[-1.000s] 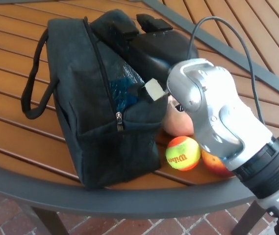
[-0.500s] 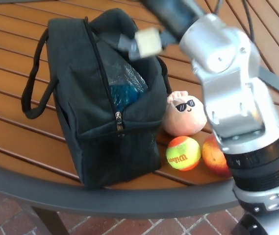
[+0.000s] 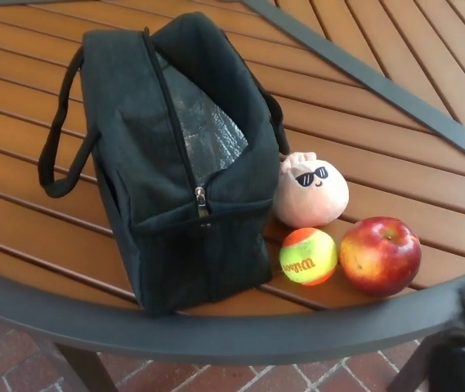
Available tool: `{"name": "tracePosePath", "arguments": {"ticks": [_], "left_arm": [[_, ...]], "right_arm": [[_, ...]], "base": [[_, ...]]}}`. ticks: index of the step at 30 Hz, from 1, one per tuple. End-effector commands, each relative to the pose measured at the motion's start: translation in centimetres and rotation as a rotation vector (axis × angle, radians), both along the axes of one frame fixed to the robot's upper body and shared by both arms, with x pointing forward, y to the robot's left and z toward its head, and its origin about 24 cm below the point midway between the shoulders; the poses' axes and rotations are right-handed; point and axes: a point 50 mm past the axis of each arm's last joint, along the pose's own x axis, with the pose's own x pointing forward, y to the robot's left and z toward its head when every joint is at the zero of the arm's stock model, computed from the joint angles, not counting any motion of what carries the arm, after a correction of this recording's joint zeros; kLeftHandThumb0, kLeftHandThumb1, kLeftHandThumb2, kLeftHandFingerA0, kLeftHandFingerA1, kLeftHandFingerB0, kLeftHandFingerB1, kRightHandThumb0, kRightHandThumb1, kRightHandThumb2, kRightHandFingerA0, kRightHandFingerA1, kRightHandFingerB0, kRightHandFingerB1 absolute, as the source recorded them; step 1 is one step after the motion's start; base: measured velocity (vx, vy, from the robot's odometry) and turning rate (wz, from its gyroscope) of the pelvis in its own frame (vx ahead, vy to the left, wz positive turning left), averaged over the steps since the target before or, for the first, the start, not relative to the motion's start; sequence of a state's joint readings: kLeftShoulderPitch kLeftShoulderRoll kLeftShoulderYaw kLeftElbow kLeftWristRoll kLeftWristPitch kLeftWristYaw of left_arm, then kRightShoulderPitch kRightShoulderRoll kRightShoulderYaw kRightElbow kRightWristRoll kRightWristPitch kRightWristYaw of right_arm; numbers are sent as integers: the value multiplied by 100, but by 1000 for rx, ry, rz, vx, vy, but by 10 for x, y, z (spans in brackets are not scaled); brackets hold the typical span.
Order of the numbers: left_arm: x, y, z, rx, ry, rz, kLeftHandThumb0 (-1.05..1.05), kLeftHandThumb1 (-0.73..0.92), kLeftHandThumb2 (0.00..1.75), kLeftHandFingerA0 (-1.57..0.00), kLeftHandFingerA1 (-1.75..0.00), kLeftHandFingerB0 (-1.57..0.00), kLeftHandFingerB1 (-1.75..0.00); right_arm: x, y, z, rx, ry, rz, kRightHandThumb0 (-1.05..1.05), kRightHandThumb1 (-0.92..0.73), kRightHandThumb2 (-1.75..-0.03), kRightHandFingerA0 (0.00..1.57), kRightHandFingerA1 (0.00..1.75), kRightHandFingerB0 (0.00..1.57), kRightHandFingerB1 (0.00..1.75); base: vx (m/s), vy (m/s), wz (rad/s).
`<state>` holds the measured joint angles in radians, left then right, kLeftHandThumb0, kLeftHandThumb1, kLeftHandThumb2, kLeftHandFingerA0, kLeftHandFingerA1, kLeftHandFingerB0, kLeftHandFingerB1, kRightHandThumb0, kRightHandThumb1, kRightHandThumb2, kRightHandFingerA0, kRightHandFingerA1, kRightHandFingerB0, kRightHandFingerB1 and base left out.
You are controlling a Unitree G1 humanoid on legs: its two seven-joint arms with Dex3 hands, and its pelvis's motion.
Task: Pick up a rubric cube, an apple, a tennis ball, a soft toy, a bottle from the table and put it into the lunch box one by one
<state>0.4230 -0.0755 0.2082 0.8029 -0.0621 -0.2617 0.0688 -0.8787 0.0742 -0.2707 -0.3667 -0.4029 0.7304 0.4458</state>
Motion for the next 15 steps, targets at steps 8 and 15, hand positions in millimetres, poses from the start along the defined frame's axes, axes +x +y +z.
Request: {"name": "tracePosePath", "arguments": {"ticks": [8,15], "left_arm": [[4,12,8,34,-58,44,17,48,128,-100,-134,-90,-115],[6,10,9,43,-67,28,18,50,130,-100,-136,-89,-116]], "right_arm": [[-34,-66,-72,-607,466,50,-89,-57,-89,0,7,12,13],[-32,-56,-95,-815,511,80,-91,-57,-91,0,7,10,16]], "base": [[0,0,0],[0,0,0]]}}
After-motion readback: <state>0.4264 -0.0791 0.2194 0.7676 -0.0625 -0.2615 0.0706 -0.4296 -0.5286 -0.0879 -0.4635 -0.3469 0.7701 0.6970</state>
